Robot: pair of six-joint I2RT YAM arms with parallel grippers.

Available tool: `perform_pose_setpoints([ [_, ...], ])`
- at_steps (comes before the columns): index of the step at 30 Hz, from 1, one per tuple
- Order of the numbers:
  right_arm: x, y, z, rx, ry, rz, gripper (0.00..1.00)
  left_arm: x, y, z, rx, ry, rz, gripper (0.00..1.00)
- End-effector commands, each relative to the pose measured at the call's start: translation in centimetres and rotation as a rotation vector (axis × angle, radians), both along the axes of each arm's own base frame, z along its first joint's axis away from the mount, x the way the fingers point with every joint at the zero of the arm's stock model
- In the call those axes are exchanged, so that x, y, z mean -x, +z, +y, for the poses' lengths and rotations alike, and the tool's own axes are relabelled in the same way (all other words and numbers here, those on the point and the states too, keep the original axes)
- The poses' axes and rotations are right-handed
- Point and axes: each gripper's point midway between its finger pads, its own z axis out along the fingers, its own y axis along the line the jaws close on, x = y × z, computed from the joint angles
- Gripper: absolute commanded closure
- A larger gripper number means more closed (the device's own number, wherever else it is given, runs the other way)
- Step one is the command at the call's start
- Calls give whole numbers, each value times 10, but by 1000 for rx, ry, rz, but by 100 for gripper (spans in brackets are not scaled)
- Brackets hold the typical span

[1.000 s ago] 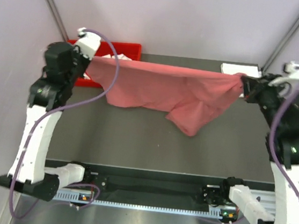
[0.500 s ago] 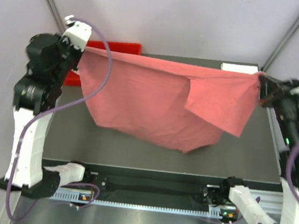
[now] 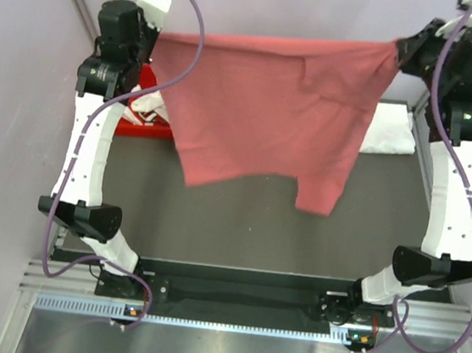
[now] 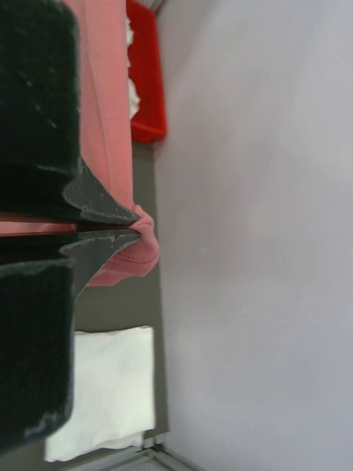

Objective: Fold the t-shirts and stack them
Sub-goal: Flatten the tshirt out

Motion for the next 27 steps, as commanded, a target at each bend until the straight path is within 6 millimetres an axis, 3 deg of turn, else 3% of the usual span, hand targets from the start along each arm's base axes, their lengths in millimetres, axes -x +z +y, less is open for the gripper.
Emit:
perform_pose_setpoints([
  [1, 46, 107, -25, -28, -71, -280, 100, 16, 87, 23, 60, 95, -282, 100],
  [3, 60, 118, -38, -24, -107, -312, 100, 18, 89, 16, 77, 56, -286, 100],
  [5, 64, 111, -44, -20, -123, -295, 100, 22, 79, 11, 84, 24, -259, 100],
  [7, 71, 86, -44, -11, -121, -248, 100, 24, 65, -6, 75, -81, -222, 100],
  [8, 72, 73, -44, -11, -123, -221, 100, 30, 39, -12, 67, -120, -162, 100],
  [9, 78, 43, -45, -10, -128, -163, 100, 33, 25, -25, 46, -208, -131, 100],
  [10, 82, 29, -46, -16, -137, -141, 100, 31, -20, -32, 31, -238, -37, 100],
  [11, 85, 11, -46, -23, -139, -111, 100, 46, -26, -34, 19, -265, -31, 100],
  [12, 94, -27, -46, -33, -143, -45, 100, 51, -42, -34, -16, -286, 3, 100],
  [13, 98, -43, -44, -61, -141, -23, 100, 56, -59, -40, -18, -329, 36, 100],
  [14, 102, -63, -40, -77, -123, 9, 100, 69, -90, -40, -25, -345, 97, 100],
  [15, 117, -73, -36, -93, -112, 10, 100, 76, -105, -41, -43, -367, 130, 100],
  [16, 116, -122, -34, -115, -109, 113, 100, 87, -145, -43, -43, -395, 217, 100],
  [18, 132, -151, -32, -138, -113, 160, 100, 113, -174, -50, -56, -476, 297, 100],
  [19, 137, -191, -33, -155, -125, 254, 100, 126, -199, -51, -48, -493, 361, 100],
  [21, 151, -216, -34, -181, -148, 304, 100, 153, -235, -50, -61, -534, 510, 100],
  [22, 159, -248, -33, -219, -164, 384, 100, 167, -258, -48, -59, -546, 585, 100],
  [24, 175, -279, -26, -270, -155, 437, 100, 192, -282, -46, -66, -570, 679, 100],
  [25, 182, -288, -21, -315, -152, 463, 100, 209, -301, -44, -62, -583, 743, 100],
  [27, 195, -303, -19, -353, -163, 484, 100, 229, -319, -41, -72, -604, 824, 100],
])
